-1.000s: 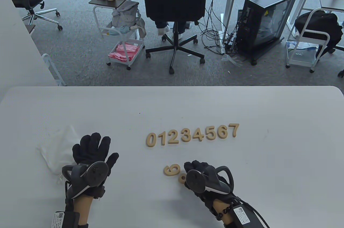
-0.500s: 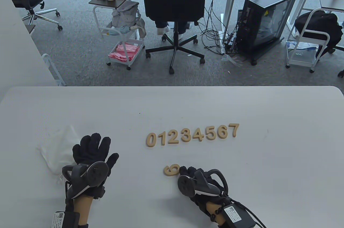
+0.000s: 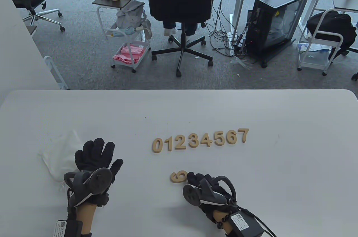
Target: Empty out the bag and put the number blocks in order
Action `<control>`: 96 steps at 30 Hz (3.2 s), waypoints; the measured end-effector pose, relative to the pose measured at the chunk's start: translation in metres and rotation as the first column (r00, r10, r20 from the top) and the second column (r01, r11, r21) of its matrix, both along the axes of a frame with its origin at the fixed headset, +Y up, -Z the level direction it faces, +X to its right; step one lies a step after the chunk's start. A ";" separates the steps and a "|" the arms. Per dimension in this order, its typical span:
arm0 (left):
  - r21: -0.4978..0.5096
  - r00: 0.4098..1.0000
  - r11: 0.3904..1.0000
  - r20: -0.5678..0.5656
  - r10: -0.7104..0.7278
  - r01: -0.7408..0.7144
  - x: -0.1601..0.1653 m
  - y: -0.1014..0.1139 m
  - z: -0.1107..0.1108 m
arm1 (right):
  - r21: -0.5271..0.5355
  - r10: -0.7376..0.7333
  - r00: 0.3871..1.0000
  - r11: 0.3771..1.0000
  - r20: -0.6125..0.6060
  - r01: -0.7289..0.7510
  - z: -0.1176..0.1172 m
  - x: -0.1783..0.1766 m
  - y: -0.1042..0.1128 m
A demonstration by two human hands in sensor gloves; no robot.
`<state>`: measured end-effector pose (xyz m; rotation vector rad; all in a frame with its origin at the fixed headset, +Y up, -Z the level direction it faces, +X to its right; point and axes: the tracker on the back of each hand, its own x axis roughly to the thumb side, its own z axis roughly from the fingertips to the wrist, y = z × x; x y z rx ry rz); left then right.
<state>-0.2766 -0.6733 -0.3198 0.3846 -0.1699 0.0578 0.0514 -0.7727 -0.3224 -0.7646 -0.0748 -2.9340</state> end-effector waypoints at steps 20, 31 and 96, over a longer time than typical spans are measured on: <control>0.006 1.000 1.000 -0.002 0.009 -0.009 -0.002 0.000 0.000 | 0.082 -0.681 0.611 0.692 0.404 0.717 -0.035 0.132 0.029; 0.017 1.000 1.000 -0.006 0.015 -0.015 -0.004 0.002 0.001 | 0.311 -0.730 0.421 0.636 0.538 0.706 -0.064 0.200 0.039; 0.010 1.000 1.000 -0.007 -0.002 0.003 0.000 0.004 0.003 | 0.162 -0.312 0.798 0.950 0.516 0.266 -0.101 0.139 0.109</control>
